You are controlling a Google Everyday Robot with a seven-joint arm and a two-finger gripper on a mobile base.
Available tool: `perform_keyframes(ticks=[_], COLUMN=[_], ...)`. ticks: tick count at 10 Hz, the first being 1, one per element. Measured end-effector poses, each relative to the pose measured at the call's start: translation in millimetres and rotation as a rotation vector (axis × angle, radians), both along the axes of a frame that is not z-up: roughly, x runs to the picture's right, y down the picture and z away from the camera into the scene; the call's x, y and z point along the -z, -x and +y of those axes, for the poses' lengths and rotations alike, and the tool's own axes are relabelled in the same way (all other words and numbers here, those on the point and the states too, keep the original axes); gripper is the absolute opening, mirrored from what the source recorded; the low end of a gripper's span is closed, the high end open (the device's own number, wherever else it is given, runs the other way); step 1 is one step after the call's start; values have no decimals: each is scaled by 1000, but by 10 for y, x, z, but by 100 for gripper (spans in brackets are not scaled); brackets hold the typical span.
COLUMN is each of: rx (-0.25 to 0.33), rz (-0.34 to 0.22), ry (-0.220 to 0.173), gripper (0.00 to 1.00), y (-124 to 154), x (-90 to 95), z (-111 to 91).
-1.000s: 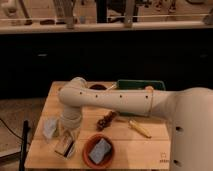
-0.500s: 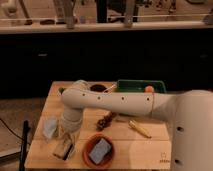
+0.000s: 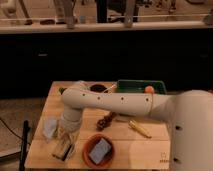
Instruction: Place eraser in paper cup
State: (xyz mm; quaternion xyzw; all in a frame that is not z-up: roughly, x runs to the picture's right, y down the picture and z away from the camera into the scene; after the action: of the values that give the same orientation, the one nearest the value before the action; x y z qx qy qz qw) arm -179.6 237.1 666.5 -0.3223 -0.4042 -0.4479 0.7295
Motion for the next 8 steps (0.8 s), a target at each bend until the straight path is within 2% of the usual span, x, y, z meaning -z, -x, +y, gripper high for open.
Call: perform_keyframes(ticks=[1, 4, 5, 8], rx=[-2, -3, -2, 2], rz=[2, 4, 6, 9], ry=[0, 0, -2, -1], gripper=[49, 77, 80, 80], y=[4, 16, 20, 27], x=[9, 29, 35, 43], z=[-5, -13, -15, -18])
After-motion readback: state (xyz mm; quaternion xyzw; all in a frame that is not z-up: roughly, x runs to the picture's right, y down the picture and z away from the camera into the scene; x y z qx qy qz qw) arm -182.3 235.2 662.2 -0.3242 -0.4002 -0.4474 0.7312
